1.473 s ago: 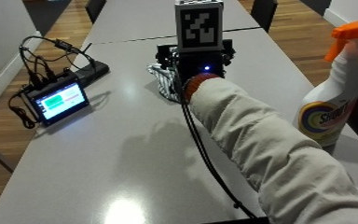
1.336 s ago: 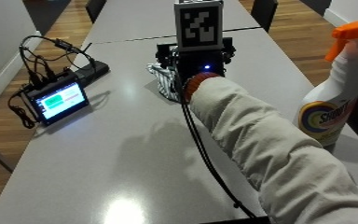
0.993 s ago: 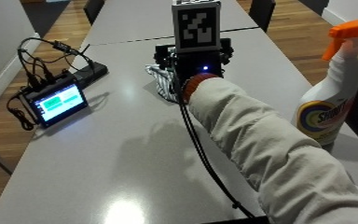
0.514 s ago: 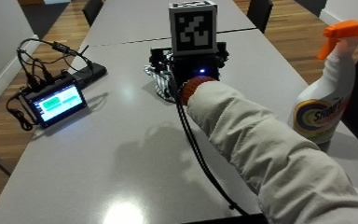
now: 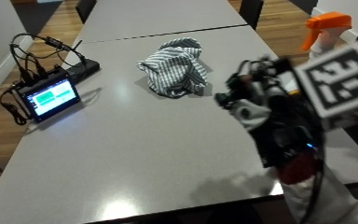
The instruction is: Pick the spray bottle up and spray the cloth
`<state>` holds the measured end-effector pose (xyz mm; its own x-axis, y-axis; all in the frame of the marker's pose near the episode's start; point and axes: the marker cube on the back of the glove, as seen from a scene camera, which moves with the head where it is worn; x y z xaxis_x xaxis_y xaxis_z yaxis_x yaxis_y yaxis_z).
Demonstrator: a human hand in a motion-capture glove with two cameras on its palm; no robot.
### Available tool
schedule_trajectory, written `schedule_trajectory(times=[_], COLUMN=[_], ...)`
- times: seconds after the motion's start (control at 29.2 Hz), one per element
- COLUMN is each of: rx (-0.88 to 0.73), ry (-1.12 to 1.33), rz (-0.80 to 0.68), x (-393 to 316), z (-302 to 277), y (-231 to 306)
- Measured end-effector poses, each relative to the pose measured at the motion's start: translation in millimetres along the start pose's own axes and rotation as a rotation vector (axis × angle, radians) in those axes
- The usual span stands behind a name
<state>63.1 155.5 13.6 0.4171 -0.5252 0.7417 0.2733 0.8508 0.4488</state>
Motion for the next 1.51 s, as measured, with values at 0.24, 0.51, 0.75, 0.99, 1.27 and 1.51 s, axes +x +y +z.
schedule_trajectory(times=[0.24, 0.51, 0.75, 0.99, 1.27, 1.51], rx=[0.568, 0.752, 0.644, 0.668, 0.717, 0.573], ry=[-0.096, -0.024, -0.071, -0.134, 0.003, 0.541], rz=[0.009, 0.074, 0.151, 0.158, 0.253, 0.333], x=[43, 141, 164, 153, 165, 167], z=[-84, -158, -166, -158, -165, -177], y=[32, -3, -34, -47, -46, -75])
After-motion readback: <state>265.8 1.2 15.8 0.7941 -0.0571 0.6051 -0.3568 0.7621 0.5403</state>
